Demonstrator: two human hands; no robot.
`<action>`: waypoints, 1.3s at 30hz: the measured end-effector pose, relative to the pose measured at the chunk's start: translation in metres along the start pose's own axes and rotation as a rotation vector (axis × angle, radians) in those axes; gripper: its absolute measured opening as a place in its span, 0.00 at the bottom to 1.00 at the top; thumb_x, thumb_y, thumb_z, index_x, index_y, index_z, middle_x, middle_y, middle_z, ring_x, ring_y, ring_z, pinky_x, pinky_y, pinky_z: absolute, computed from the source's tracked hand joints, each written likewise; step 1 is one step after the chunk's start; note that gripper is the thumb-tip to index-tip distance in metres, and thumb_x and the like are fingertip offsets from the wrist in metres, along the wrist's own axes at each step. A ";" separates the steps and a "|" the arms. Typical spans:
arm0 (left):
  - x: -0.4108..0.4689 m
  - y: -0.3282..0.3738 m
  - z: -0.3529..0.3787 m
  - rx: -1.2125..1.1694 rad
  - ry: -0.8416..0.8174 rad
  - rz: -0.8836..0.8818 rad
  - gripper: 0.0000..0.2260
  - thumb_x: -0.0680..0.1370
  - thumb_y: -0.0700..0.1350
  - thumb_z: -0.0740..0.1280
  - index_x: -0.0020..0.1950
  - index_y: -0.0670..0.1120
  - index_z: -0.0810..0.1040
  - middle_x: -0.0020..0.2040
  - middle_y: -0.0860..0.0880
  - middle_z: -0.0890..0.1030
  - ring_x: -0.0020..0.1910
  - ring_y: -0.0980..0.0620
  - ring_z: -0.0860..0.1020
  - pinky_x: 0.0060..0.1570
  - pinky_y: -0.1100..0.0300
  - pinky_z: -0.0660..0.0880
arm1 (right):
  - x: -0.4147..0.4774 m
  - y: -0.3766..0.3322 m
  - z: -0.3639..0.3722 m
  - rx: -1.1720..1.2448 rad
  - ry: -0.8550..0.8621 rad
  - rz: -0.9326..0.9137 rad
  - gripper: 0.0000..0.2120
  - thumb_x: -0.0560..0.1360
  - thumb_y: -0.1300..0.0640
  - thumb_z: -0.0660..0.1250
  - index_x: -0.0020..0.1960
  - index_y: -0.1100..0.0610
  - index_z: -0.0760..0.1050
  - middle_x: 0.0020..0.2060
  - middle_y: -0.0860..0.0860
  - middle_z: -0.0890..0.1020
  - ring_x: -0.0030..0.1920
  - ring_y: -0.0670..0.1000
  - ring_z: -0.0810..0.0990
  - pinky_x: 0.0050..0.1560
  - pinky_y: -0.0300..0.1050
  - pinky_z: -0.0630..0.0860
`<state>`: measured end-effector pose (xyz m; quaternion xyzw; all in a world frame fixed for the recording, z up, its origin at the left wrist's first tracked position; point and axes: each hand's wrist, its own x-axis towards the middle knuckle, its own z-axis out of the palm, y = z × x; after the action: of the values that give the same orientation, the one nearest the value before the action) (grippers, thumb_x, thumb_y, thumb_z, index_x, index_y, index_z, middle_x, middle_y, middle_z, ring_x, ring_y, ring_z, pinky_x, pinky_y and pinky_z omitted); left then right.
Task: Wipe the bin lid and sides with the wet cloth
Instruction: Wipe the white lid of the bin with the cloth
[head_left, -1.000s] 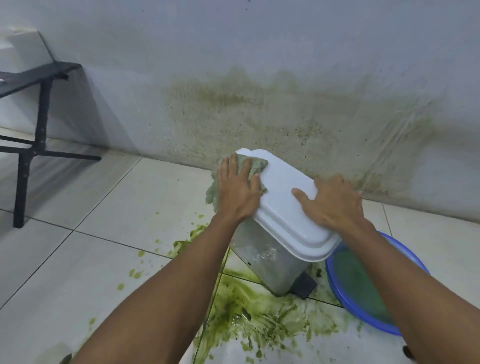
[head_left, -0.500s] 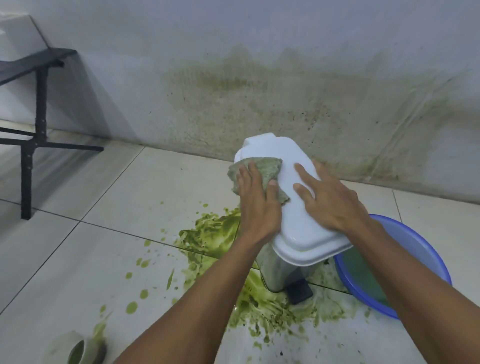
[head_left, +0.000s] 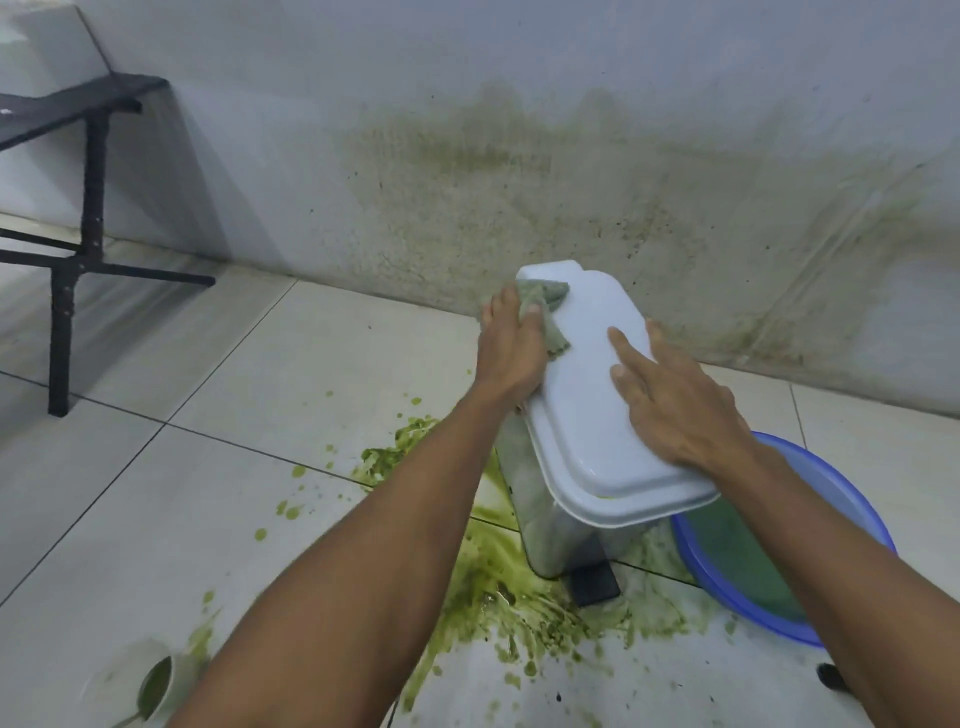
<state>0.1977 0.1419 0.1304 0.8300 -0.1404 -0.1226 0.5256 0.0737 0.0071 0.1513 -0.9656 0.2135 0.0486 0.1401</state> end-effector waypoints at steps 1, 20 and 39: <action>0.008 0.002 -0.003 -0.004 -0.001 0.000 0.23 0.87 0.47 0.51 0.82 0.45 0.56 0.82 0.47 0.58 0.81 0.48 0.54 0.75 0.54 0.53 | 0.001 -0.001 0.000 0.000 0.002 0.000 0.24 0.84 0.41 0.44 0.80 0.36 0.46 0.82 0.45 0.43 0.80 0.55 0.52 0.70 0.63 0.60; -0.100 -0.051 0.024 -0.186 -0.026 0.146 0.26 0.86 0.57 0.50 0.84 0.56 0.50 0.83 0.61 0.45 0.81 0.64 0.42 0.82 0.49 0.44 | 0.000 -0.004 0.002 0.037 -0.006 0.014 0.24 0.84 0.41 0.43 0.80 0.37 0.45 0.82 0.46 0.43 0.80 0.57 0.51 0.71 0.64 0.59; -0.023 -0.030 -0.019 -0.105 -0.189 0.031 0.28 0.81 0.61 0.57 0.81 0.60 0.60 0.79 0.52 0.67 0.75 0.51 0.69 0.75 0.48 0.65 | -0.014 -0.023 0.009 0.109 -0.031 0.127 0.32 0.80 0.33 0.49 0.81 0.40 0.45 0.82 0.50 0.42 0.78 0.64 0.55 0.71 0.60 0.62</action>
<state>0.1861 0.1783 0.1126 0.7837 -0.1956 -0.1996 0.5548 0.0708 0.0355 0.1504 -0.9402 0.2747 0.0607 0.1923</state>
